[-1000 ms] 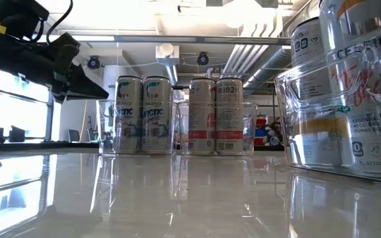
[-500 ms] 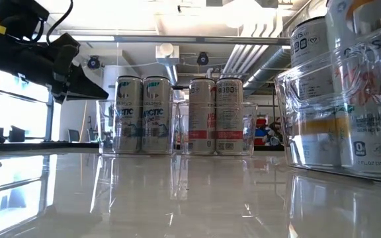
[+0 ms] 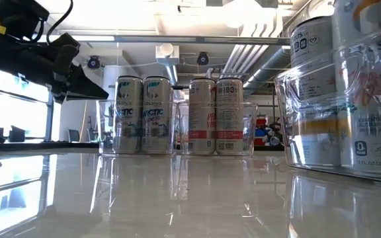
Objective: Sort soda cans
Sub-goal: Adjust the soda can in the bottom right transparent bin
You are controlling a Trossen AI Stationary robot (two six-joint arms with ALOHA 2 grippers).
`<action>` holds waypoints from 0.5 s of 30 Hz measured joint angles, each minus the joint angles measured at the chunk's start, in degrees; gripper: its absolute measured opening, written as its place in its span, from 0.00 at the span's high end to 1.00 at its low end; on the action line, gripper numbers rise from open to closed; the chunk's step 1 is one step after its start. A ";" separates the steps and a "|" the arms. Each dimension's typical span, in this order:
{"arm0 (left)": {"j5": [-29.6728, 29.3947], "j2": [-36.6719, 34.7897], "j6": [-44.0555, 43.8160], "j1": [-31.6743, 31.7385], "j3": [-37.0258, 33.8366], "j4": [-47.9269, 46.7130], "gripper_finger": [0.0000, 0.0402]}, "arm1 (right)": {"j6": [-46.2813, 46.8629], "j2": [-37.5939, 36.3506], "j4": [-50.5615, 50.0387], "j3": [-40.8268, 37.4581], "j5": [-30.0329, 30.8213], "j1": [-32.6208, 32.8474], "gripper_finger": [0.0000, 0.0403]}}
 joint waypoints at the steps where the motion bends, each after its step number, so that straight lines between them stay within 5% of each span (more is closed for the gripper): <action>1: 0.01 0.00 0.01 0.00 0.00 0.00 0.96 | 1.01 0.00 -0.29 0.00 0.04 0.00 0.48; 7: 0.00 0.00 0.00 0.00 0.00 0.00 0.96 | 9.36 -2.00 -0.22 -0.02 0.47 1.43 0.49; 15: 0.00 0.00 0.00 -0.02 0.00 0.00 0.96 | 29.06 -8.62 -0.64 -0.02 9.84 7.50 0.51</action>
